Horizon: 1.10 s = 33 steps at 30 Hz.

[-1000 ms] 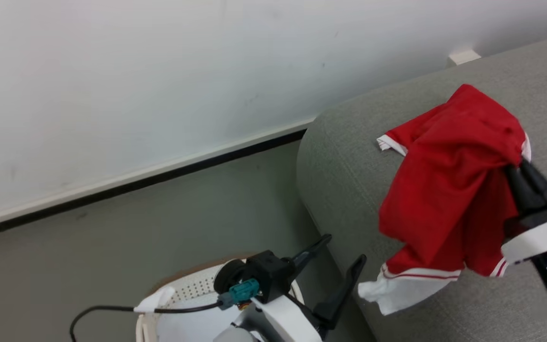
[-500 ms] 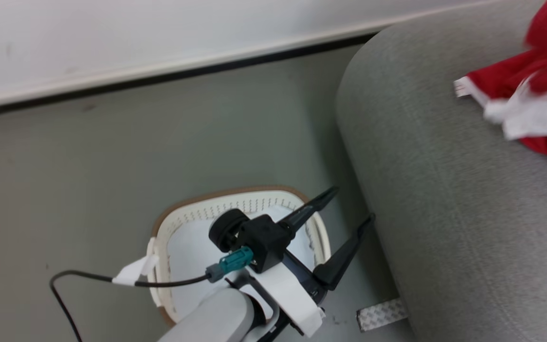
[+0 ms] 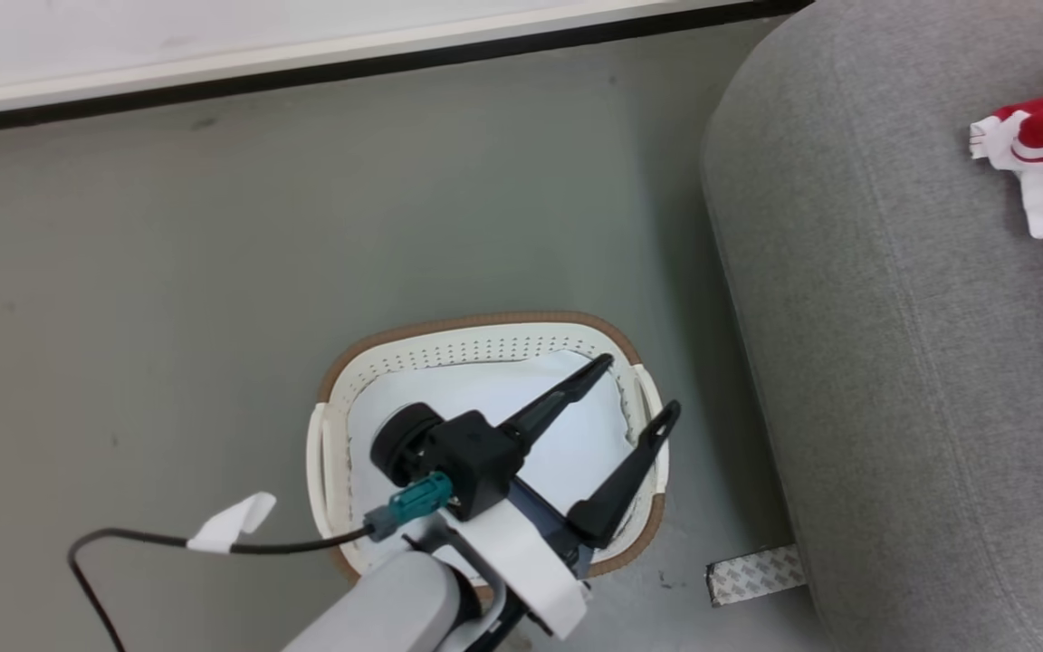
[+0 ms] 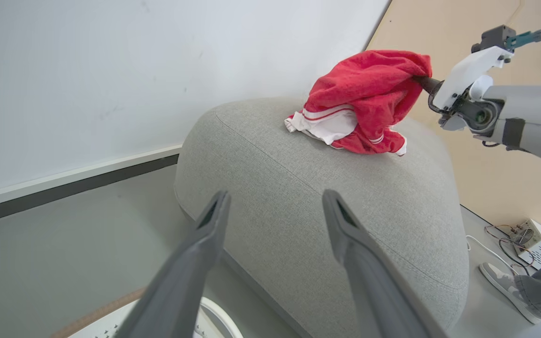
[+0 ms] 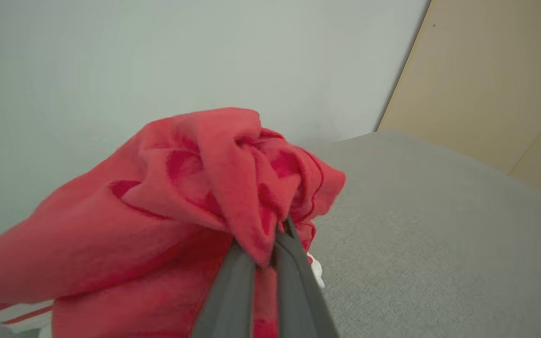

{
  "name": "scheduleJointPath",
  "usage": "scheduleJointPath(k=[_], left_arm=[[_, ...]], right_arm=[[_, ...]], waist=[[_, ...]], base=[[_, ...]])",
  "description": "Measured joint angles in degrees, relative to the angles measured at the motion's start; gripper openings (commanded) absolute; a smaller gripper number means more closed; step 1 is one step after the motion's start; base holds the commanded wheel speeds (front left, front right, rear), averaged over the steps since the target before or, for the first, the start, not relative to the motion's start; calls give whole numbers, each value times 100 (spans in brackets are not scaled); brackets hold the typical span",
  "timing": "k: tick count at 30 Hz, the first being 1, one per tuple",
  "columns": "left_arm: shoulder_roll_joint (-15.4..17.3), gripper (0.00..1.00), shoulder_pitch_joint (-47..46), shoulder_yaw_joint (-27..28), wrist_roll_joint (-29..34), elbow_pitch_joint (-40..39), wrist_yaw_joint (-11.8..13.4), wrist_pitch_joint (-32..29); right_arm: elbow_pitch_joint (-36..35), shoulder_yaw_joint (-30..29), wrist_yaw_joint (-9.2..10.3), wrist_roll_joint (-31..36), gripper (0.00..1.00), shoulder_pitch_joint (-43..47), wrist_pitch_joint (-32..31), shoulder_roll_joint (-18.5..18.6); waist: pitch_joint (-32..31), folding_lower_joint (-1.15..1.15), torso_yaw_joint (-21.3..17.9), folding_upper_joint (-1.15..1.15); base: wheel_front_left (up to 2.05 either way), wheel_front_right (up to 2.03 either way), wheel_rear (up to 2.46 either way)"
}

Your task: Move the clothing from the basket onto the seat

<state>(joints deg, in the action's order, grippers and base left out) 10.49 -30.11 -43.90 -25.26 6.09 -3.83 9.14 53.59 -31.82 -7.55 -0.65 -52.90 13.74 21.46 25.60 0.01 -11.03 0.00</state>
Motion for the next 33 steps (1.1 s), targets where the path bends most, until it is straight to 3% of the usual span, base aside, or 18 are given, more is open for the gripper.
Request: scheduleJointPath(k=[5, 9, 20, 33], left_arm=[[149, 100, 159, 126, -65, 47, 136, 88], [192, 100, 310, 246, -131, 60, 248, 186], [301, 100, 860, 703, -212, 260, 746, 502], [172, 100, 2030, 1933, -78, 509, 1069, 598]], right_arm=[[-11, -355, 0, 397, 100, 421, 105, -544], [-628, -341, 0, 470, 100, 853, 130, -886], [-2530, 768, 0, 341, 100, 2403, 142, -1533], [-3893, 1929, 0, -138, 100, 4013, 143, -1822]], waist=[[-146, 0, -150, 0], [-343, -1, -284, 0], [-1085, -2, -473, 1], [-2006, -2, -57, 0]], base=[[0, 0, 0], [0, 0, 0], [0, 0, 0], [0, 0, 0]])
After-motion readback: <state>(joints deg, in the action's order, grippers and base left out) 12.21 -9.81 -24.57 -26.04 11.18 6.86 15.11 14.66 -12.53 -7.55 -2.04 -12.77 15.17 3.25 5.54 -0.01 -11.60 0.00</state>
